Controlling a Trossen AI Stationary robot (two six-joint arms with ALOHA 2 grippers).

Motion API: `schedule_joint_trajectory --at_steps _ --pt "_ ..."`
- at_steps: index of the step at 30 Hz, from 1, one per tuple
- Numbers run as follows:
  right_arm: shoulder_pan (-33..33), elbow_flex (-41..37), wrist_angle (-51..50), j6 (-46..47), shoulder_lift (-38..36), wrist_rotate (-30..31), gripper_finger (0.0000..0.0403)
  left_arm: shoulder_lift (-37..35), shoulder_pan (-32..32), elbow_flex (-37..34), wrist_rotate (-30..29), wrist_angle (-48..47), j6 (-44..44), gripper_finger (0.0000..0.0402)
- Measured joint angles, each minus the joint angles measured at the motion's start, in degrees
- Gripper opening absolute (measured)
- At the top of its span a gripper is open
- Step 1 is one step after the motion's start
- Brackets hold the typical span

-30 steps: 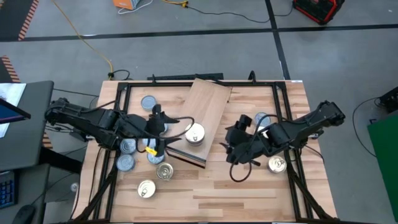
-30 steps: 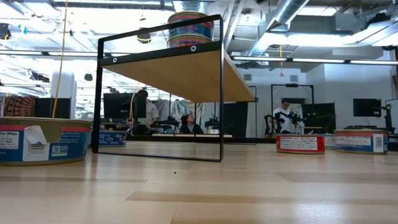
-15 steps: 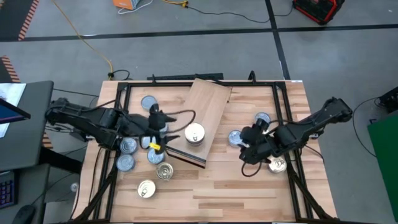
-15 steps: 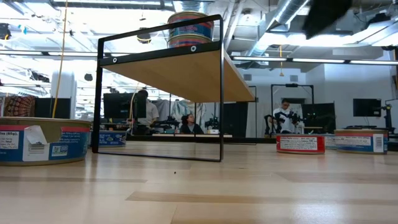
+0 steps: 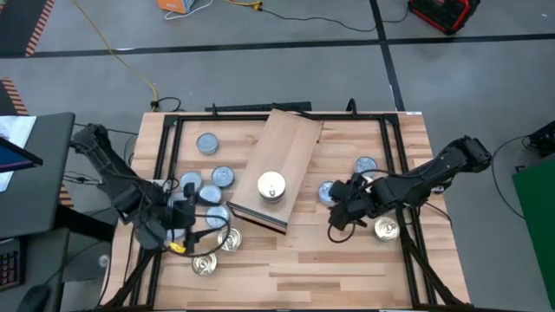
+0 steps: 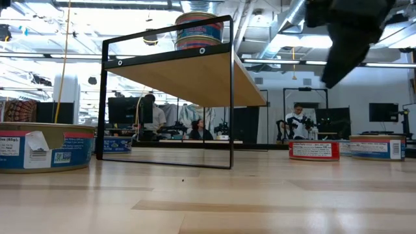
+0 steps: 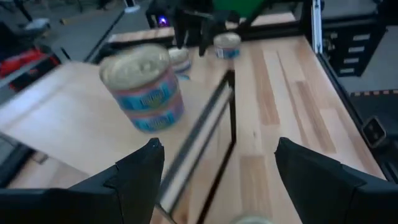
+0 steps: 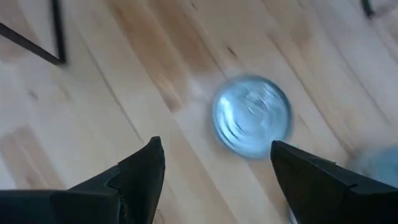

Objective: Stack canned seafood by type on shelf
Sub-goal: Put the red tuna can on the shelf

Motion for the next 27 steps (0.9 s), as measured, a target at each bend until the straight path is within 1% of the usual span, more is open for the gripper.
schedule_joint_trajectory --at_steps 2,4,7,10,12,17,22,27 --pt "-0.49 -1.25 5.40 -3.14 0.52 -0.30 0.0311 0.55 -1.56 -1.46 0.05 -0.97 -3.85 0.0297" --pt "-0.40 -1.28 7.11 -5.98 1.95 -0.01 0.0306 1.04 -2.96 -3.31 0.86 -1.13 -6.97 0.0297" --pt "-0.62 -1.33 5.08 -7.60 4.98 0.19 0.0298 1.58 -4.78 -5.21 1.12 -1.48 -10.73 0.0297" --pt "-2.16 -1.33 4.21 -7.63 9.43 0.68 0.0293 2.03 -6.44 -6.23 -0.01 -1.64 -13.49 0.0297" --pt "-3.02 -1.33 3.74 -7.28 12.66 2.05 0.0291 2.10 -7.63 -6.29 -1.42 -1.65 -14.27 0.0297" --pt "-4.56 -1.37 2.36 -6.98 17.64 2.22 0.0291 2.10 -9.61 -6.29 -3.36 -1.59 -15.64 0.0297" --pt "-4.52 -1.37 1.71 -6.12 16.57 3.75 0.0291 2.10 -10.43 -6.29 -3.30 -1.65 -16.88 0.0297" --pt "-4.59 -1.45 -3.56 -1.97 13.11 7.15 0.0291 2.10 -10.45 -6.29 -3.34 -1.94 -16.88 0.0297"
